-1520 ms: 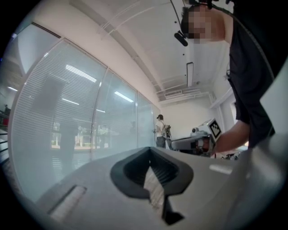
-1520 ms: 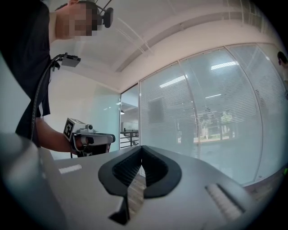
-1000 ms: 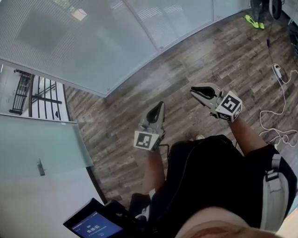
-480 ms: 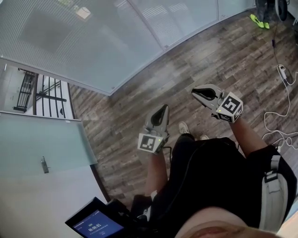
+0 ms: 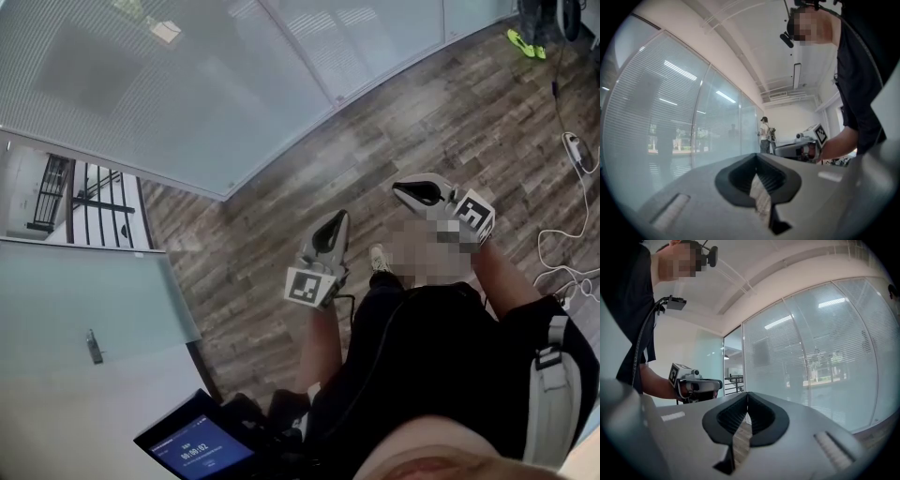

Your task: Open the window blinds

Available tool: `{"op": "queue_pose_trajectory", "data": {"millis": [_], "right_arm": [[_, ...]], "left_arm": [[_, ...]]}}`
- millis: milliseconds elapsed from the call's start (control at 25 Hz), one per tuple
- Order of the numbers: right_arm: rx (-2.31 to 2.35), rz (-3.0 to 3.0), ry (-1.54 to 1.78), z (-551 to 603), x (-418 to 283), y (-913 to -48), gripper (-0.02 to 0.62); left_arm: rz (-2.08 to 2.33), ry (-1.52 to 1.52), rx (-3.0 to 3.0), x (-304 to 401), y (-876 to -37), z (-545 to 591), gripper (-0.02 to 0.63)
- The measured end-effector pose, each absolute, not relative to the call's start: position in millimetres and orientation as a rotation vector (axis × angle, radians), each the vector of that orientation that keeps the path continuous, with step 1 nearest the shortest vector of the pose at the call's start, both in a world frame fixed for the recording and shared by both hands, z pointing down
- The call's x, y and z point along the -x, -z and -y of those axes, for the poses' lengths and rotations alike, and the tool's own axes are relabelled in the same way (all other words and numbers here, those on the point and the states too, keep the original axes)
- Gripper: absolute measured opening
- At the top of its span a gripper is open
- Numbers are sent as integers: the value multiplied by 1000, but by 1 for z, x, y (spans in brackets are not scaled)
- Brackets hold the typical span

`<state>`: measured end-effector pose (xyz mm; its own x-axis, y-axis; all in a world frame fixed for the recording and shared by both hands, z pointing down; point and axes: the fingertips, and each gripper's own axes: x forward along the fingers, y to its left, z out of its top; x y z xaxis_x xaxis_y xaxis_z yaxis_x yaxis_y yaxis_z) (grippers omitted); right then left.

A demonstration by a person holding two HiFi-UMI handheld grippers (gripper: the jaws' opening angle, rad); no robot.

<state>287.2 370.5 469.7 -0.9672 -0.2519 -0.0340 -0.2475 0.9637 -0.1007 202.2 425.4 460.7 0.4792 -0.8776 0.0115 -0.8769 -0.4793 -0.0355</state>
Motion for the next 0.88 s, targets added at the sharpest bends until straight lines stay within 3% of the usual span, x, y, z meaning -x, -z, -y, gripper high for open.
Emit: {"op": "queue_pose_trajectory", "data": {"millis": [880], "right_arm": [[620, -3049, 77, -231, -179, -447, 6]], "left_arm": [[-1384, -20, 2824, -91, -462, -276, 3]]}}
